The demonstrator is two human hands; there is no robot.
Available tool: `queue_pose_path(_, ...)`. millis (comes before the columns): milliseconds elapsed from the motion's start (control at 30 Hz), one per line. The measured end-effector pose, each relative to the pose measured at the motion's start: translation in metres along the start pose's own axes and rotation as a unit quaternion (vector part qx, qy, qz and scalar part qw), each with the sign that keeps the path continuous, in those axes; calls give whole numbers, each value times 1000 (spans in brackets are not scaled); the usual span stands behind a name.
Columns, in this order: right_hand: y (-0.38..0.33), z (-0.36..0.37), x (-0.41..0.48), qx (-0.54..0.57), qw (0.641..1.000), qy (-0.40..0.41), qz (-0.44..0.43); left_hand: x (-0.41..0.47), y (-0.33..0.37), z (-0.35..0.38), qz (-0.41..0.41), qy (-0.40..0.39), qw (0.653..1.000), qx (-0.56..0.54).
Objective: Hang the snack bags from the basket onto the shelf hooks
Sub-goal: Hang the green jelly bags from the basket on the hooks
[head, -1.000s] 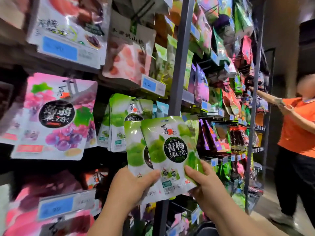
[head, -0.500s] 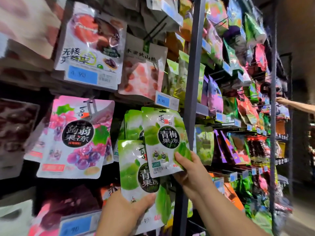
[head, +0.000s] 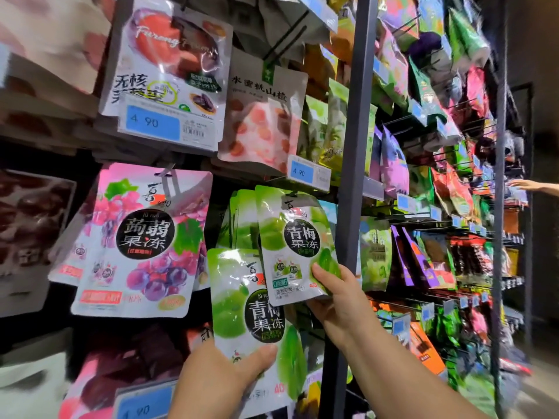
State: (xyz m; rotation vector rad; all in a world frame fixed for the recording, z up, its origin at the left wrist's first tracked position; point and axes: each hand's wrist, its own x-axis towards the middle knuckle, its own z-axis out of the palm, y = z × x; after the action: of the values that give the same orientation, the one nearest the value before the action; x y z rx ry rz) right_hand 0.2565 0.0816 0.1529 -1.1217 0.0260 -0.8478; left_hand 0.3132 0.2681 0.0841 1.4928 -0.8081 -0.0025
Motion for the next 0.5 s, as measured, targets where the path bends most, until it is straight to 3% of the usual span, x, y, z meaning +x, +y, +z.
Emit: queue_pose_path(500,15,9,15,-60,997,45,32,-9,-7,-15,-23,34,999,29)
